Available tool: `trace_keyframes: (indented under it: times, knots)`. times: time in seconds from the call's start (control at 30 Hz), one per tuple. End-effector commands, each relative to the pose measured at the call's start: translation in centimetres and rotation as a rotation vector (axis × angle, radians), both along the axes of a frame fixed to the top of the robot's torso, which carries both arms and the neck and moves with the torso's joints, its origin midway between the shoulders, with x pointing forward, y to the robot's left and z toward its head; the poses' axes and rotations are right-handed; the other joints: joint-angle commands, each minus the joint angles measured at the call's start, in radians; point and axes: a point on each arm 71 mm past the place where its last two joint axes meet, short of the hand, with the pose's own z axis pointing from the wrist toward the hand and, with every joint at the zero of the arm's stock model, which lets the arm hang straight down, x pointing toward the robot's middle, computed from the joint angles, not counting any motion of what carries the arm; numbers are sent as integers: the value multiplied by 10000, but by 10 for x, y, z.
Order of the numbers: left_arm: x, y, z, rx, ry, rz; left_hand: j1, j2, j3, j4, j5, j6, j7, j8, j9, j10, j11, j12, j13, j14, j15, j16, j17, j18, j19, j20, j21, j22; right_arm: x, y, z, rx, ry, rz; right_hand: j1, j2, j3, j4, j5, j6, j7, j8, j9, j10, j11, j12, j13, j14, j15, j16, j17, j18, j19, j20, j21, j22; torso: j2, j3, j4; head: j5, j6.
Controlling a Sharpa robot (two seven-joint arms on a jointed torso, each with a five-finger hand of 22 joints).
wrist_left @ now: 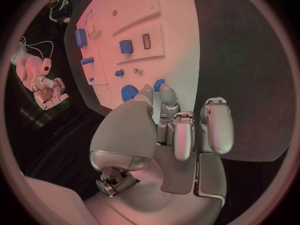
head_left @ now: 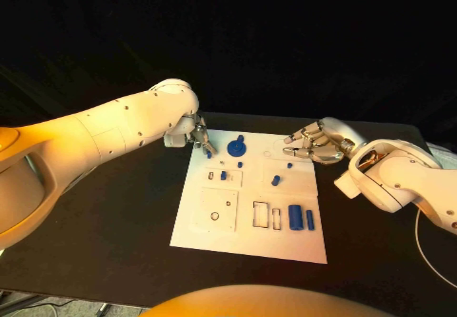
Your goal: Assemble the parts on the task board
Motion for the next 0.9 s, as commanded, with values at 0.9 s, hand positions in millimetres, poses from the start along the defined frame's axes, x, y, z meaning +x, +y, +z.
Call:
trace_keyframes:
  times: [0.9]
  knots:
    - [0,-2,-3,-511,119,33,631,-1478,5406,-1840,933,-189,99,-190,297,179,71,-387,-489,1071,5,30,2627,51,216,10,-96,1180,-1,4,0,-6,-87,248,98,24,-57,-2,112,8,28,35,11,-63,-19,20,16,446,21,-45,125,181,-81,-21,-76,-14,-12,8,8,23,-69]
